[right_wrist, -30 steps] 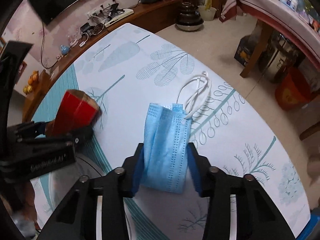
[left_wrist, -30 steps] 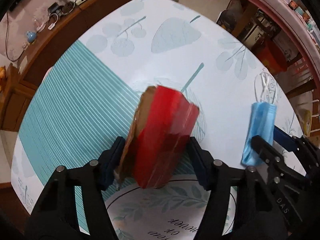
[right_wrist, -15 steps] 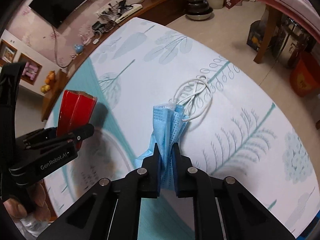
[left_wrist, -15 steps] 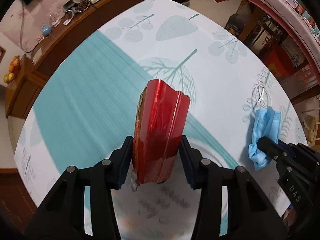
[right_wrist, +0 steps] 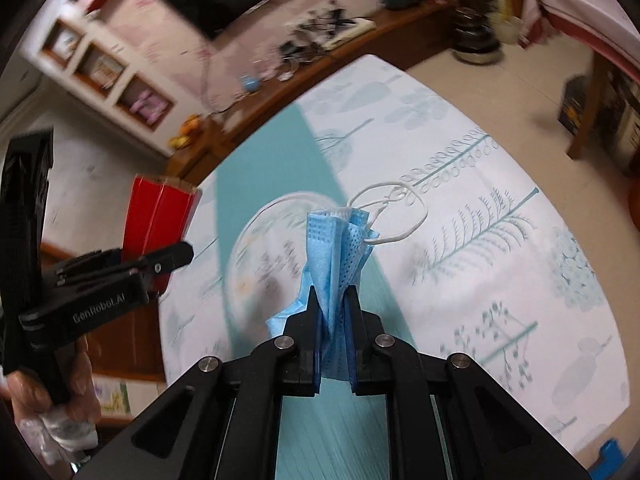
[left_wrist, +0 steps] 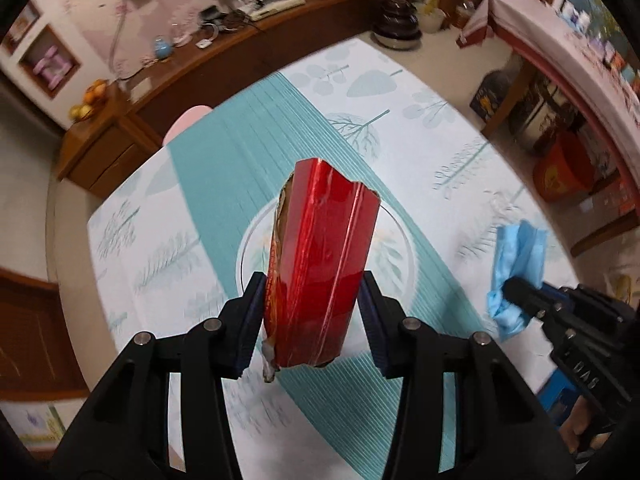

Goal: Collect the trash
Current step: 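Grasp the red box with the left tool while the right tool grasps the blue mask, then carry the red box and blue mask off the table down over the bin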

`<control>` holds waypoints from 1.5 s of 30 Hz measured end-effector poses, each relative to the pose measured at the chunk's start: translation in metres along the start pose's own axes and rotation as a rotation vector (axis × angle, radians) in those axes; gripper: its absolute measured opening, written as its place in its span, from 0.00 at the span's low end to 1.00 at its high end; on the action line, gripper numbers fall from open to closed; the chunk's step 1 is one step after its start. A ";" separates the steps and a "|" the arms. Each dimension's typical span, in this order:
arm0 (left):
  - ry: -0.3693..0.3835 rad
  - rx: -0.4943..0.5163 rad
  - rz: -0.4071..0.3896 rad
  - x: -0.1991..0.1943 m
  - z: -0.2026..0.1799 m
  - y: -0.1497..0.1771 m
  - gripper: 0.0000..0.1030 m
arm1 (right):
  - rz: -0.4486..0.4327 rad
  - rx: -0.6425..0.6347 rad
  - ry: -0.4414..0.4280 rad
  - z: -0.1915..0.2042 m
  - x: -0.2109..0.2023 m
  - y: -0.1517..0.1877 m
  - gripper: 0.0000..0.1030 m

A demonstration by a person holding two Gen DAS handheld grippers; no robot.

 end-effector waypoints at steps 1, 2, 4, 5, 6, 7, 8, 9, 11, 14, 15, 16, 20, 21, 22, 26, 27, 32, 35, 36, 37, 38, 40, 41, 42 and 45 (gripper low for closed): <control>0.002 -0.016 -0.011 -0.013 -0.003 0.009 0.41 | 0.001 -0.023 -0.012 0.002 -0.010 0.007 0.09; 0.004 -0.042 -0.030 -0.029 -0.010 0.022 0.41 | 0.000 -0.052 -0.031 0.004 -0.022 0.016 0.09; 0.001 -0.083 -0.065 -0.054 -0.023 0.046 0.41 | -0.006 -0.114 -0.063 0.005 -0.045 0.034 0.09; -0.004 -0.105 -0.082 -0.065 -0.032 0.061 0.41 | -0.010 -0.148 -0.080 0.005 -0.058 0.043 0.09; -0.007 -0.131 -0.096 -0.075 -0.041 0.076 0.41 | -0.013 -0.178 -0.095 0.004 -0.071 0.052 0.09; -0.009 -0.156 -0.104 -0.084 -0.049 0.089 0.41 | -0.015 -0.208 -0.107 0.002 -0.083 0.063 0.09; -0.009 -0.180 -0.111 -0.091 -0.057 0.102 0.41 | -0.016 -0.239 -0.120 -0.002 -0.096 0.074 0.09; -0.003 -0.221 -0.123 -0.100 -0.069 0.121 0.41 | -0.016 -0.266 -0.132 -0.006 -0.109 0.085 0.09; 0.016 -0.284 -0.139 -0.106 -0.093 0.150 0.41 | -0.014 -0.314 -0.155 -0.017 -0.132 0.107 0.09; 0.050 -0.371 -0.156 -0.114 -0.129 0.195 0.41 | -0.002 -0.381 -0.178 -0.039 -0.161 0.145 0.09; 0.059 -0.392 -0.158 -0.116 -0.138 0.208 0.41 | 0.010 -0.392 -0.183 -0.047 -0.168 0.159 0.09; 0.071 -0.418 -0.158 -0.117 -0.149 0.225 0.41 | 0.019 -0.397 -0.188 -0.054 -0.173 0.170 0.09; 0.101 -0.498 -0.133 -0.116 -0.185 0.283 0.41 | 0.084 -0.409 -0.186 -0.088 -0.187 0.224 0.09; 0.109 -0.514 -0.119 -0.114 -0.192 0.298 0.41 | 0.101 -0.406 -0.182 -0.096 -0.188 0.235 0.09; 0.116 -0.525 -0.109 -0.113 -0.197 0.310 0.41 | 0.117 -0.400 -0.178 -0.103 -0.189 0.246 0.09; 0.114 -0.534 -0.079 -0.102 -0.213 0.348 0.41 | 0.180 -0.372 -0.171 -0.129 -0.187 0.291 0.09; 0.111 -0.531 -0.075 -0.100 -0.218 0.359 0.41 | 0.191 -0.373 -0.163 -0.135 -0.185 0.302 0.09; 0.108 -0.499 -0.061 -0.071 -0.228 0.389 0.41 | 0.238 -0.345 -0.137 -0.160 -0.161 0.342 0.09; 0.104 -0.485 -0.039 -0.039 -0.234 0.407 0.41 | 0.254 -0.338 -0.113 -0.178 -0.132 0.361 0.09; 0.110 -0.488 -0.028 -0.026 -0.235 0.412 0.42 | 0.269 -0.328 -0.102 -0.183 -0.119 0.365 0.09; 0.117 -0.493 -0.018 -0.015 -0.236 0.416 0.42 | 0.287 -0.318 -0.090 -0.190 -0.107 0.372 0.09; 0.122 -0.499 -0.006 -0.004 -0.237 0.420 0.42 | 0.304 -0.308 -0.077 -0.199 -0.092 0.379 0.09; 0.136 -0.518 0.019 0.025 -0.239 0.430 0.42 | 0.323 -0.299 -0.059 -0.211 -0.066 0.388 0.09; 0.139 -0.526 0.029 0.038 -0.240 0.434 0.42 | 0.334 -0.292 -0.054 -0.219 -0.051 0.394 0.09; 0.146 -0.537 0.039 0.055 -0.243 0.440 0.42 | 0.341 -0.281 -0.057 -0.226 -0.038 0.399 0.09; 0.155 -0.565 0.054 0.095 -0.249 0.452 0.42 | 0.362 -0.260 -0.047 -0.247 0.000 0.415 0.09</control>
Point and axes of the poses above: each gripper's, at about its wrist camera, not at the fingertips, and x roughly the way its jaws point, z to its left, y to its underside, the point moved 5 cm from there along x, roughly the way its jaws point, and after that the axes turned 3 degrees about y, right-handed, at the moved point
